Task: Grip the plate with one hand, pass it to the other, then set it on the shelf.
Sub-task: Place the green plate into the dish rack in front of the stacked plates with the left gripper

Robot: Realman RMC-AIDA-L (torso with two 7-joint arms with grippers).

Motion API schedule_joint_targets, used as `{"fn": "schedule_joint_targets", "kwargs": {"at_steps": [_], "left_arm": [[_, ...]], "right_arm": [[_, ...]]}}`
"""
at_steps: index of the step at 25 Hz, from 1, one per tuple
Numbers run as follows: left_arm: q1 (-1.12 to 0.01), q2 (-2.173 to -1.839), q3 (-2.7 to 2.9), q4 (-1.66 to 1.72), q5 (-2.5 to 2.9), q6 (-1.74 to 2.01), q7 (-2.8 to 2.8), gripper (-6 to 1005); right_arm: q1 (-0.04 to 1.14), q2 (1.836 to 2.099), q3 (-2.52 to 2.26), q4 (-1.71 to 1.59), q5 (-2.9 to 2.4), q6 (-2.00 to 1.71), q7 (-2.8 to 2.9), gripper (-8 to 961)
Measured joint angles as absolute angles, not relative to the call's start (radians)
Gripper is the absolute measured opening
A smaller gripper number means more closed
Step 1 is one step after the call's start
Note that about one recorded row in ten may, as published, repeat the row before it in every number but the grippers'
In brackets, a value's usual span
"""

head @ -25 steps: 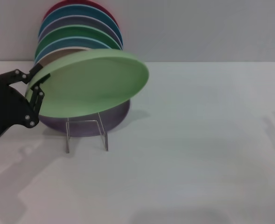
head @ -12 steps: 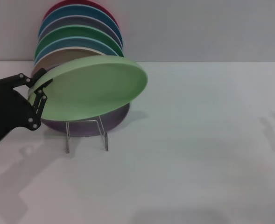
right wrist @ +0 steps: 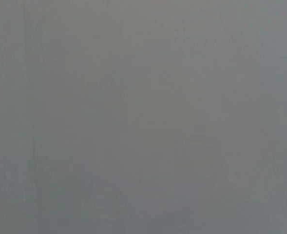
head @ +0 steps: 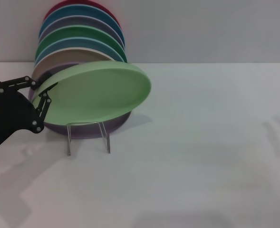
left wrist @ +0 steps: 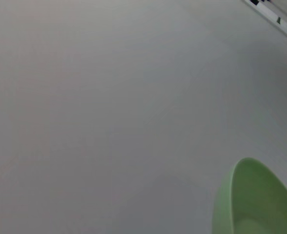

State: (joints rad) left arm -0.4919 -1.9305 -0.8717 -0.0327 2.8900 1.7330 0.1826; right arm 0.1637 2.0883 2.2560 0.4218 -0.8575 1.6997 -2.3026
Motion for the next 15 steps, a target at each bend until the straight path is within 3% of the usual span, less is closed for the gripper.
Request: {"fn": "schedule_joint_targets", "kwargs": {"at_steps": [12, 15], "left_arm": [[-0.513, -1.929, -0.826, 0.001, 2.889, 1.69, 0.19, 131], [-0.512, -1.943, -0.828, 0.0, 2.889, 1.655, 0.231, 160]], "right_arm": [[0.162, 2.089, 2.246, 0.426, -0.858, 1.721, -2.3, 376], [0.161, 2.089, 2.246, 0.428, -0.858, 1.731, -2.299, 376]]}}
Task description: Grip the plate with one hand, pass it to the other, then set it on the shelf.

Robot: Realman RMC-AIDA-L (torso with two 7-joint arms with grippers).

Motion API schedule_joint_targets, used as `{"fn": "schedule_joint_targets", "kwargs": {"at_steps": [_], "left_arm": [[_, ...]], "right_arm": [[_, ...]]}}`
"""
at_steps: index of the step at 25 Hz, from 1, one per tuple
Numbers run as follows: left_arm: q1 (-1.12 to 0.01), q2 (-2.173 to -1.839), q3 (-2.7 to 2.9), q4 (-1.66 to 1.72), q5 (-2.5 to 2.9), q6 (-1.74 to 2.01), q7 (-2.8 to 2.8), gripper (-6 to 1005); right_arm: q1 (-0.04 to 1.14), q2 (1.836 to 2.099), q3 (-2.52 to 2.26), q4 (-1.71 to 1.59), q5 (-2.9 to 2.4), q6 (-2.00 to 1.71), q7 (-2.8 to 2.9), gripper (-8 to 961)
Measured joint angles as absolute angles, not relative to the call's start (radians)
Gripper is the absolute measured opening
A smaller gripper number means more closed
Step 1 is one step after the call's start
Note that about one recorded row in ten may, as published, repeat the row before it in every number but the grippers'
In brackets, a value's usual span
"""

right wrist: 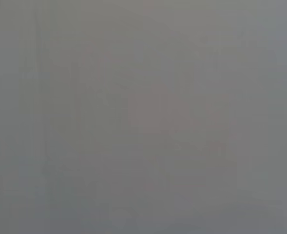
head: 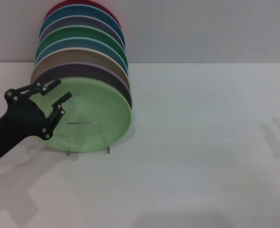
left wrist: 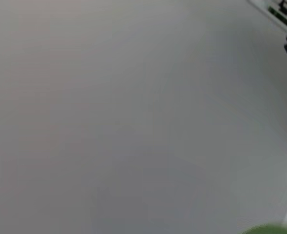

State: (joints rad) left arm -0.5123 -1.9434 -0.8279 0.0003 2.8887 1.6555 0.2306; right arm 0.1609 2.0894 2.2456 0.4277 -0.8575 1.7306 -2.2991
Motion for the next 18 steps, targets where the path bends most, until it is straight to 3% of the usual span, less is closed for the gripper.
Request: {"fn": "schedule_joint_targets", "kwargs": {"at_steps": [7, 13, 18], "left_arm": [[-0.505, -1.96, -0.837, -0.011, 2.884, 1.639, 0.26, 257], [-0.454, -1.969, -0.886, -0.026, 2.881, 1.758, 0.263, 271], [-0.354, -2.034, -1.137, -0.064, 2.882, 1.808, 0.28, 293]], "right_arm": [[0.163, 2.089, 2.244, 0.426, -0.858, 1.736, -2.3, 377], [0.159, 2.091, 2.246, 0.417, -0.852, 1.73, -2.348, 378], [0.171, 2.092, 2.251, 0.361, -0.846, 1.692, -2.503, 379]]}}
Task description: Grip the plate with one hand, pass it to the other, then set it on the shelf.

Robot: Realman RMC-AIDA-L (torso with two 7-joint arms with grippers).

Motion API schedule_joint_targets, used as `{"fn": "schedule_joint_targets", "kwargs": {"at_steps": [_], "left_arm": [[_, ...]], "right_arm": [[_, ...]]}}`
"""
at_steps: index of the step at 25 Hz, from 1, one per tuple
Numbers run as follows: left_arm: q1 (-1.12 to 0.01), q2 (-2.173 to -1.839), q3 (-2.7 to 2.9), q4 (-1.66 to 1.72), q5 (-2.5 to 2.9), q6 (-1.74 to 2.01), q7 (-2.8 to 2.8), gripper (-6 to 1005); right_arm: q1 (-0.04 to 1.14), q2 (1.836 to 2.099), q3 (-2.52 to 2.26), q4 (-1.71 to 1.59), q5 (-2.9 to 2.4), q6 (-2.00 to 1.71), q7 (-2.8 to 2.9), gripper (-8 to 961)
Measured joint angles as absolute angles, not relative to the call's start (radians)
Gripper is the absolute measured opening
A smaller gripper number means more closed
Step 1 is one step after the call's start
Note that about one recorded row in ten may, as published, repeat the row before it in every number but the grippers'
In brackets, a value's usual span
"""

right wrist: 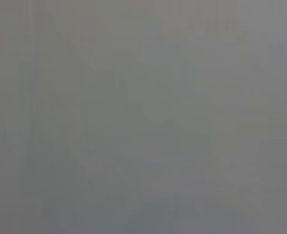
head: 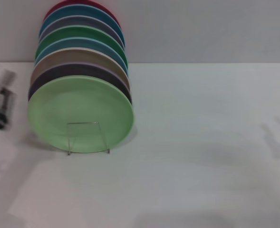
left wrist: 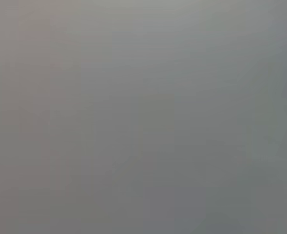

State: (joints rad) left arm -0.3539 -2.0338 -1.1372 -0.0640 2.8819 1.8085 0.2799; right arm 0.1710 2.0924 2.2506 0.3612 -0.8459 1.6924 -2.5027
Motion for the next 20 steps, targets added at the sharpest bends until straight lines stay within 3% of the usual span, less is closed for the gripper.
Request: {"fn": "schedule_joint_targets", "kwargs": {"at_steps": [1, 6, 10, 16, 19, 20], "left_arm": [[-0.325, -2.059, -1.296, -0.075, 2.88, 1.767, 0.258, 297], [-0.281, -2.068, -1.485, -0.081, 2.88, 1.69, 0.068, 319], [-0.27, -2.067, -1.552, -0.079, 2.88, 1.636, -0.053, 336], [-0.267, -2.075, -1.605, -0.072, 2.883, 1.565, -0.086, 362], [-0.265, -2.077, -1.601, -0.074, 2.885, 1.569, -0.085, 565], [-0.264, -2.079, -1.593, -0.076, 2.885, 1.571, -0.085, 565]], "right_arm": [[0.197, 2.092, 2.252, 0.309, -0.831, 1.653, -2.562, 379], [0.237, 2.092, 2.249, 0.205, -0.781, 1.612, -2.725, 527], [0.251, 2.092, 2.249, 0.174, -0.743, 1.605, -2.797, 760], [0.272, 2.092, 2.254, 0.155, -0.71, 1.593, -2.805, 760], [0.274, 2.092, 2.255, 0.153, -0.707, 1.587, -2.805, 760], [0.274, 2.092, 2.255, 0.152, -0.704, 1.583, -2.805, 760]]}}
